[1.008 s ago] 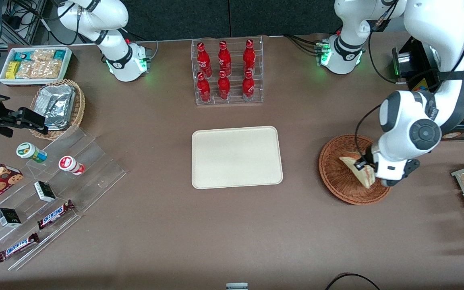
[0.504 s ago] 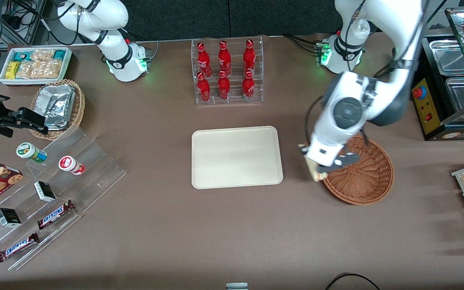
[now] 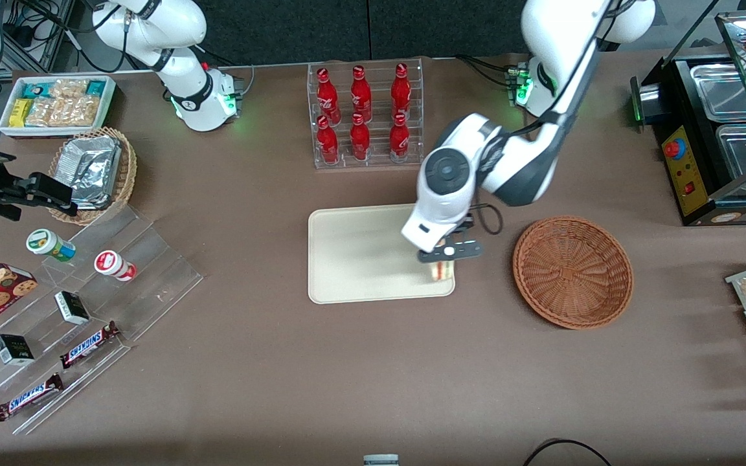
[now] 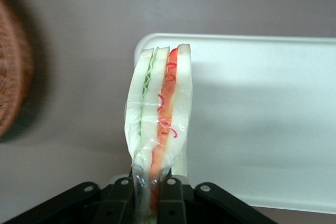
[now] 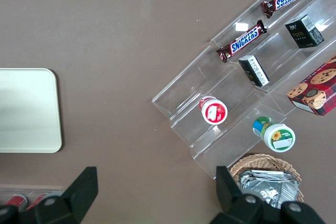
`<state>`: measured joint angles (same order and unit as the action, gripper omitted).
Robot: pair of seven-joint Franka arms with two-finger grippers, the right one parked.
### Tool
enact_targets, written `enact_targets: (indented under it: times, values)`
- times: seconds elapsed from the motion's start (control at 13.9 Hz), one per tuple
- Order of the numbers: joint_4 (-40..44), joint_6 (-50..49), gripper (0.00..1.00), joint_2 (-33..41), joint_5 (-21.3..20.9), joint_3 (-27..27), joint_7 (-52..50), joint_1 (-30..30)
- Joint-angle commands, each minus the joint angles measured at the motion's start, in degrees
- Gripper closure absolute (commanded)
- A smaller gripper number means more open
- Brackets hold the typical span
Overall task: Place sandwich from basket to tray
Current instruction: 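Carry the sandwich over the cream tray with the left gripper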
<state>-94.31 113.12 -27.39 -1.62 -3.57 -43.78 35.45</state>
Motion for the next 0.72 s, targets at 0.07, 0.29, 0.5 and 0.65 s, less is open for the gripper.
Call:
enact_targets:
  times: [0.07,0.29,0.5,0.65]
  values:
    - [7.46,-0.53,1.00,-7.93,-0.14,0.93,-0.69,5.15]
    - [10.54,0.35,1.00,-11.19,-0.23,1.02,-4.64,7.52]
    - [13.00,0.35,1.00,-13.30,-0.14,1.02,-5.96,8.58]
    - [14.67,0.35,1.00,-14.71,-0.23,1.02,-7.63,9.11]
